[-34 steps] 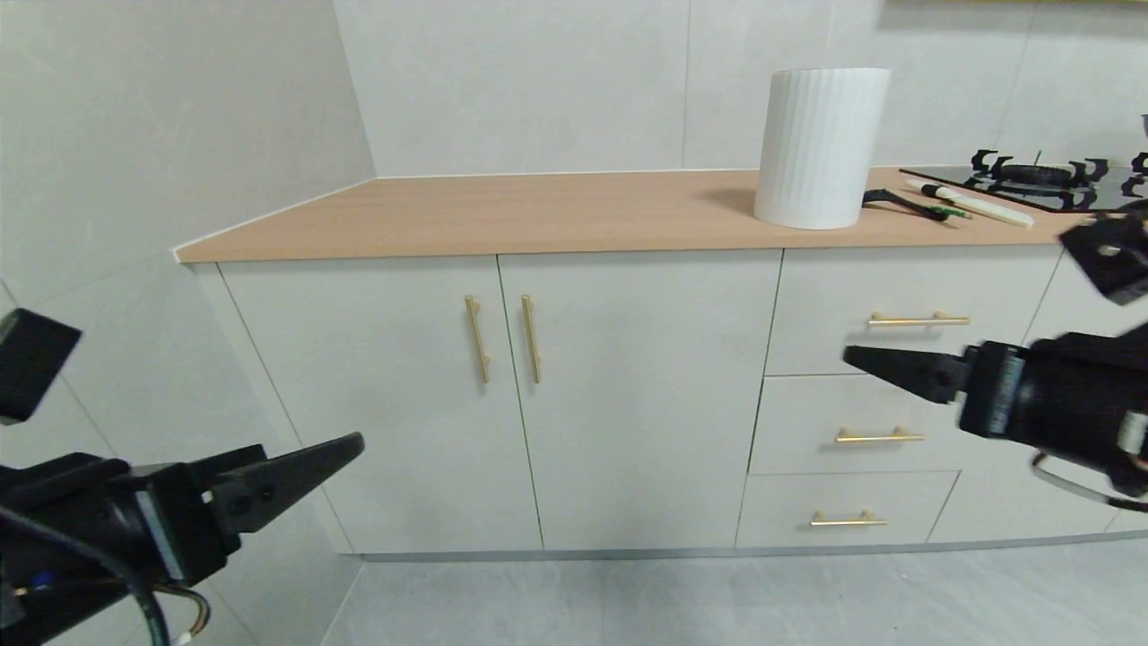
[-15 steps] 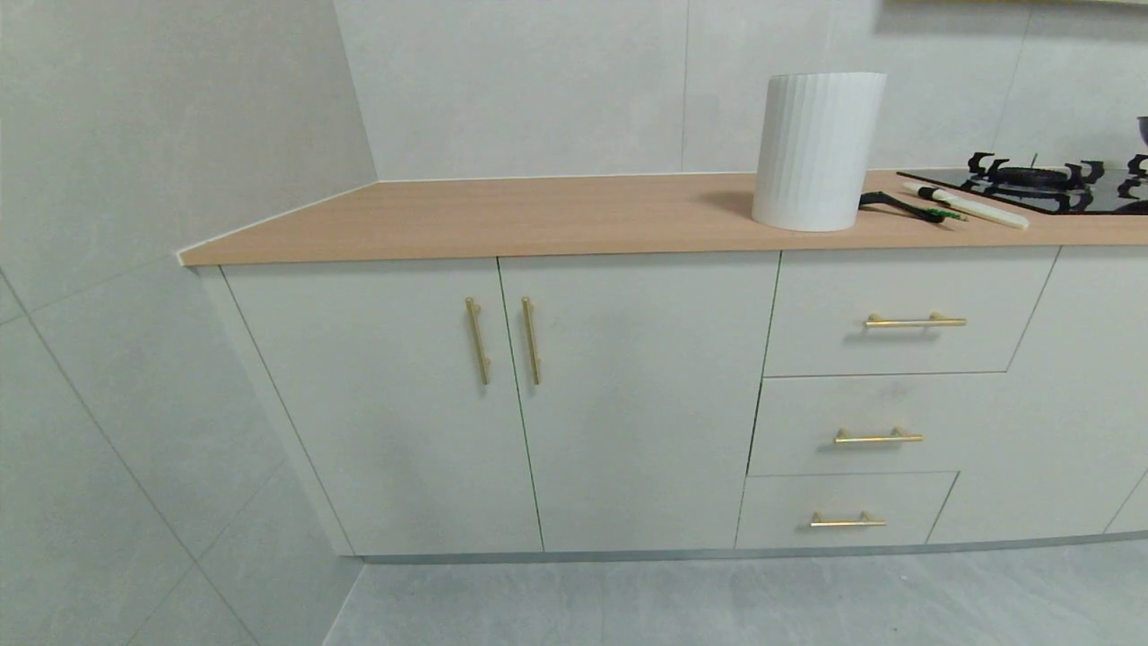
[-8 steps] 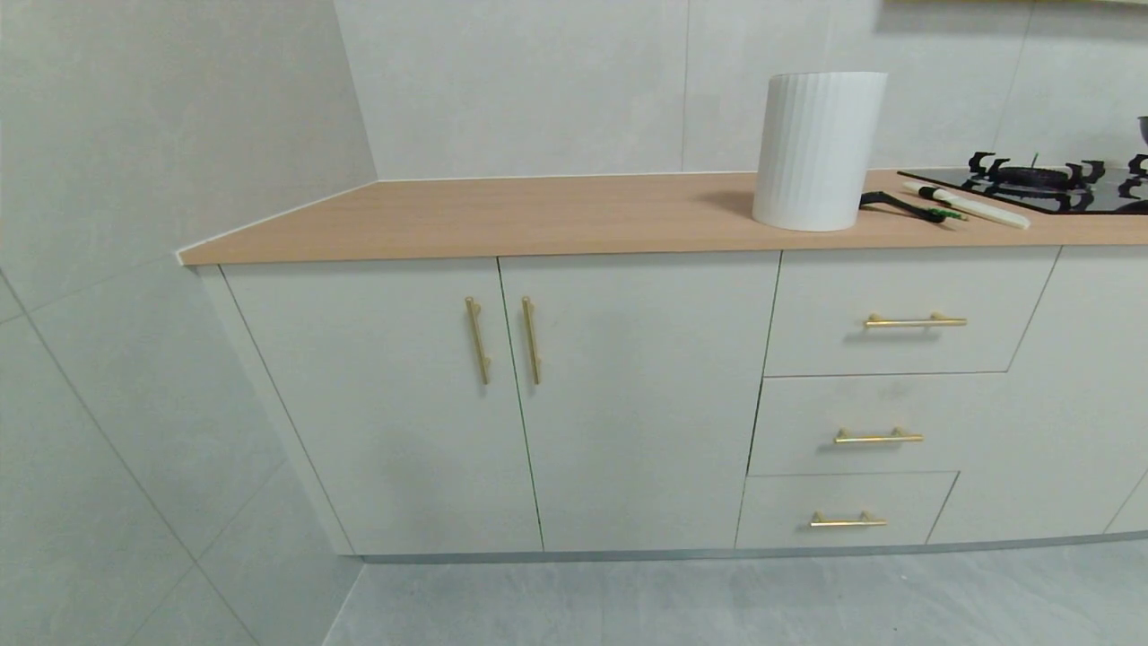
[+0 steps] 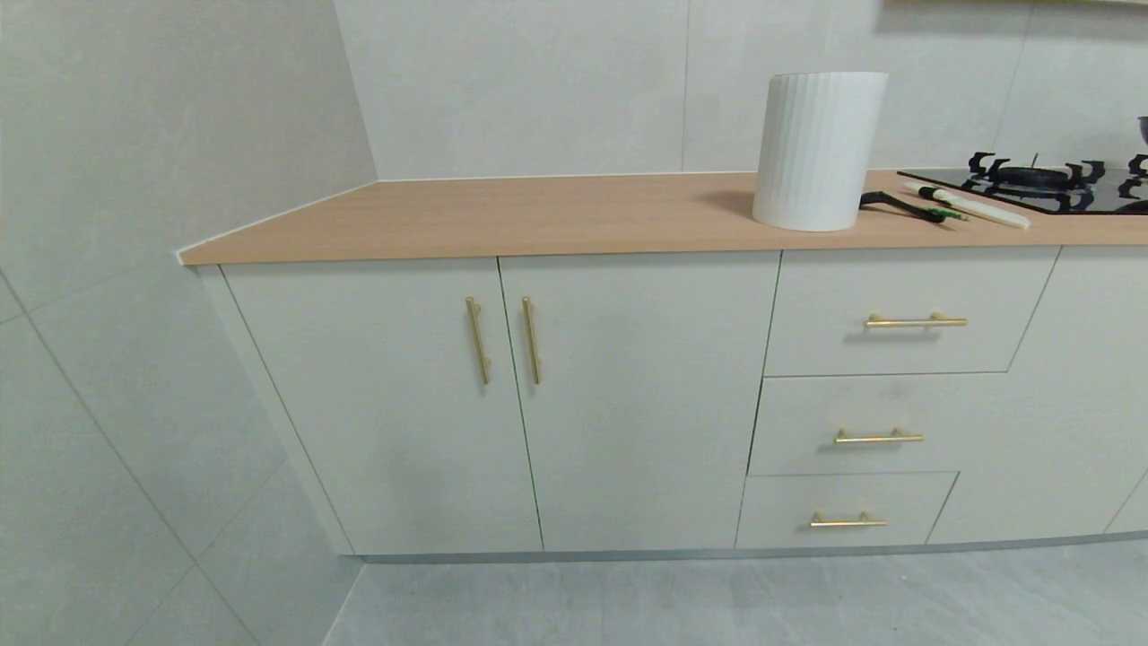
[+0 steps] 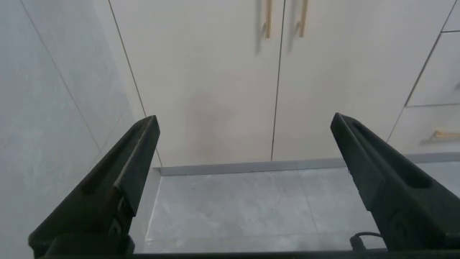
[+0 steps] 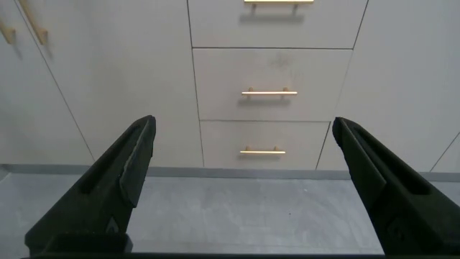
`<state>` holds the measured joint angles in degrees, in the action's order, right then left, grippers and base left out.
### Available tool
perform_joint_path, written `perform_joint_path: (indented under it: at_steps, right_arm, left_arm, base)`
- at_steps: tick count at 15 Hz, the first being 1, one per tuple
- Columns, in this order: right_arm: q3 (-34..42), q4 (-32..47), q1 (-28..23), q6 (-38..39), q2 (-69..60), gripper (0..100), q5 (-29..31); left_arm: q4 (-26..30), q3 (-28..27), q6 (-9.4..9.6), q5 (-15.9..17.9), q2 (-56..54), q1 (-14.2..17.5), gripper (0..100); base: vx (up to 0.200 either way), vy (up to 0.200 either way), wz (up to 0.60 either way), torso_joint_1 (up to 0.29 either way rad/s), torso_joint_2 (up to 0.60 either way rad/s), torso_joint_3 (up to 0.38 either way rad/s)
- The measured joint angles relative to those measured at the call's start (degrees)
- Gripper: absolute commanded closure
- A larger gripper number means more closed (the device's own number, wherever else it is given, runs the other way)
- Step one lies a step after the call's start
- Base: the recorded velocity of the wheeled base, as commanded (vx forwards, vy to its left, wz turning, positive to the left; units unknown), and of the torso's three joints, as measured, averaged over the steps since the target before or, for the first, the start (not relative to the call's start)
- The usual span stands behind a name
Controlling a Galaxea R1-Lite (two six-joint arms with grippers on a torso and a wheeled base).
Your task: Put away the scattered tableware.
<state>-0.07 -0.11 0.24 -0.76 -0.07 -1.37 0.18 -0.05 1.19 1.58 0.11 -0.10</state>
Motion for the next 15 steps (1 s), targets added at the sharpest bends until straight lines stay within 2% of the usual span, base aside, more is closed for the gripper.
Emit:
perform_joint_path:
  at_steps: [4, 11, 15]
  right_arm:
    - [0.07, 0.04, 0.0, 0.0, -0.04, 0, 0.02]
    - [0.05, 0.11, 0.0, 0.1, -0.06, 0, -0.09]
    - [0.05, 0.11, -0.02, 0.11, -0.04, 0, -0.11]
  left_arm:
    - [-0.02, 0.05, -0.57, -0.09, 0.0, 0.0, 0]
    - [0.02, 0.05, -0.29, -0.02, -0.01, 0.02, 0]
    - [0.06, 0.02, -0.41, -0.04, -0.04, -0.01, 0]
  base:
    - [0.0, 0.0, 0.0, 0.0, 0.0, 0.0]
    - [0.0, 0.0, 0.0, 0.0, 0.0, 0.0]
    - [0.0, -0.2, 0.0, 0.001, 0.0, -0.001]
